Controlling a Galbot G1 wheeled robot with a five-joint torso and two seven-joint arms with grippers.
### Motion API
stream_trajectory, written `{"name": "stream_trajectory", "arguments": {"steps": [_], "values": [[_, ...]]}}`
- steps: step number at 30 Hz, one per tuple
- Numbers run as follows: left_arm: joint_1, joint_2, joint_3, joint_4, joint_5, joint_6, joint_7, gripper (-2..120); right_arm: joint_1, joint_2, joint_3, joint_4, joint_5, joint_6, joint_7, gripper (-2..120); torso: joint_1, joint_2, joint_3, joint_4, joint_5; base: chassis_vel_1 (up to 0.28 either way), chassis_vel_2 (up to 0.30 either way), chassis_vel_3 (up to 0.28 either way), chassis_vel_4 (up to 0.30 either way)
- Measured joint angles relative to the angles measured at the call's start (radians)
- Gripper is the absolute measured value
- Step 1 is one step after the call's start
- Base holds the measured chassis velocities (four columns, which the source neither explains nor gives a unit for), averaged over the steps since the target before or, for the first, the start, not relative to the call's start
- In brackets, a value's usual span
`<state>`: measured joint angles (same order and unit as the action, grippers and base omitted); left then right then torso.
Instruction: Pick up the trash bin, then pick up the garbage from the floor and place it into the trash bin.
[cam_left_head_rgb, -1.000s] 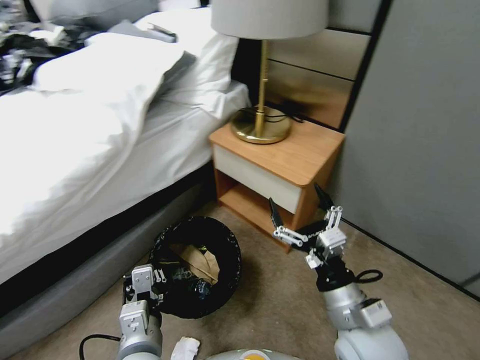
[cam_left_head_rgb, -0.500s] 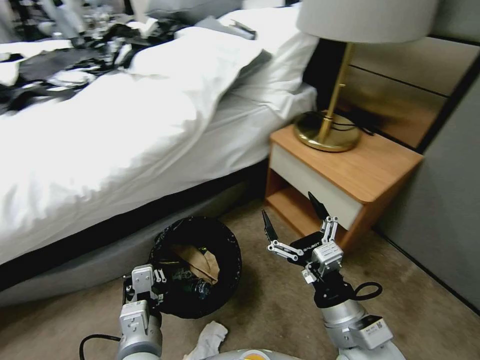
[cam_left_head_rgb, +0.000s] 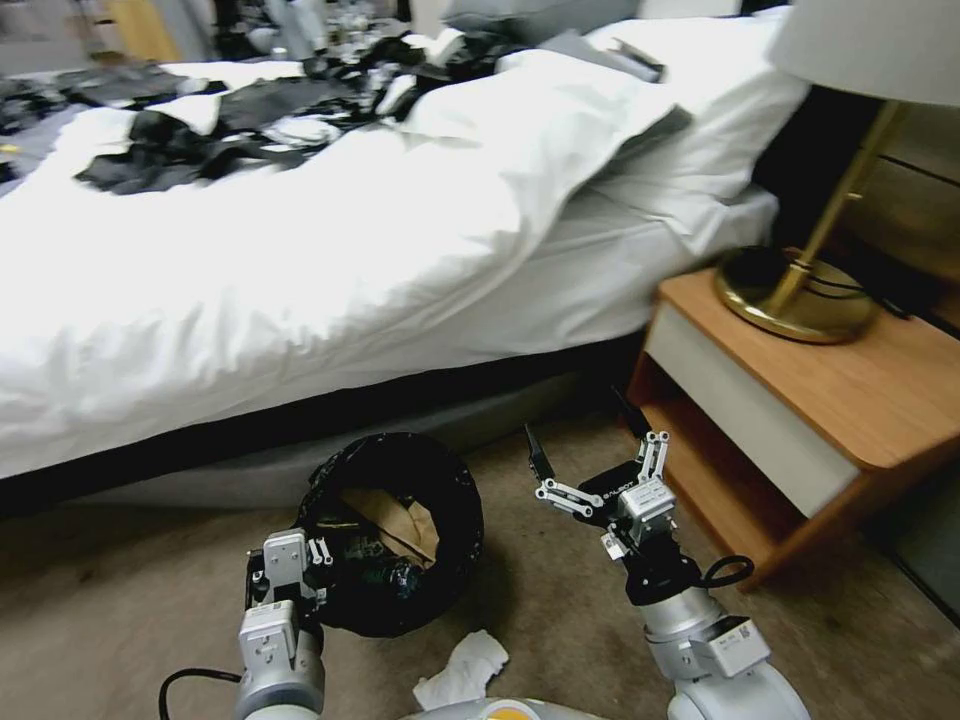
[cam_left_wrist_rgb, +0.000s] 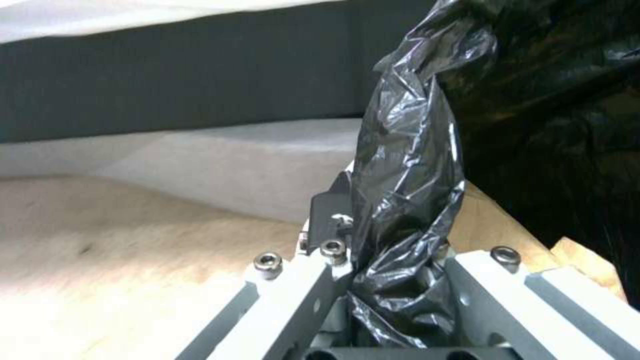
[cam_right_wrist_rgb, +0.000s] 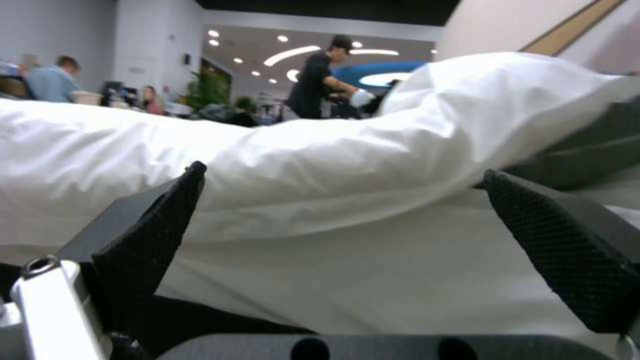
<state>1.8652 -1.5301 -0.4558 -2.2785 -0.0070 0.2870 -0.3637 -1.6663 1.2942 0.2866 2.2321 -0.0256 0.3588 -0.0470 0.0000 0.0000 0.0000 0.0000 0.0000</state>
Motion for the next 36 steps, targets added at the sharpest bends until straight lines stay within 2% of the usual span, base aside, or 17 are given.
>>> {"name": "stream_trajectory", "arguments": {"steps": [17,21,36], "values": [[0.0,0.0,-0.001,0.0,0.0,0.0,-0.002,1,0.03,0.002,-0.006,-0.004,0.04,-0.019,-0.003,100,0.0,0.0,0.0,0.0003,0.0,0.105,0.114,0.115,0.103],[0.0,0.0,0.0,0.0,0.0,0.0,0.001,1,0.037,0.002,-0.004,-0.006,0.047,-0.024,0.003,100,0.0,0.0,0.0,-0.0004,0.0,0.0,0.0,0.0,0.0],[0.0,0.0,0.0,0.0,0.0,0.0,0.0,1,0.037,0.006,-0.002,-0.008,0.049,-0.031,0.007,100,0.0,0.0,0.0,0.0,0.0,0.0,0.0,0.0,0.0]]}}
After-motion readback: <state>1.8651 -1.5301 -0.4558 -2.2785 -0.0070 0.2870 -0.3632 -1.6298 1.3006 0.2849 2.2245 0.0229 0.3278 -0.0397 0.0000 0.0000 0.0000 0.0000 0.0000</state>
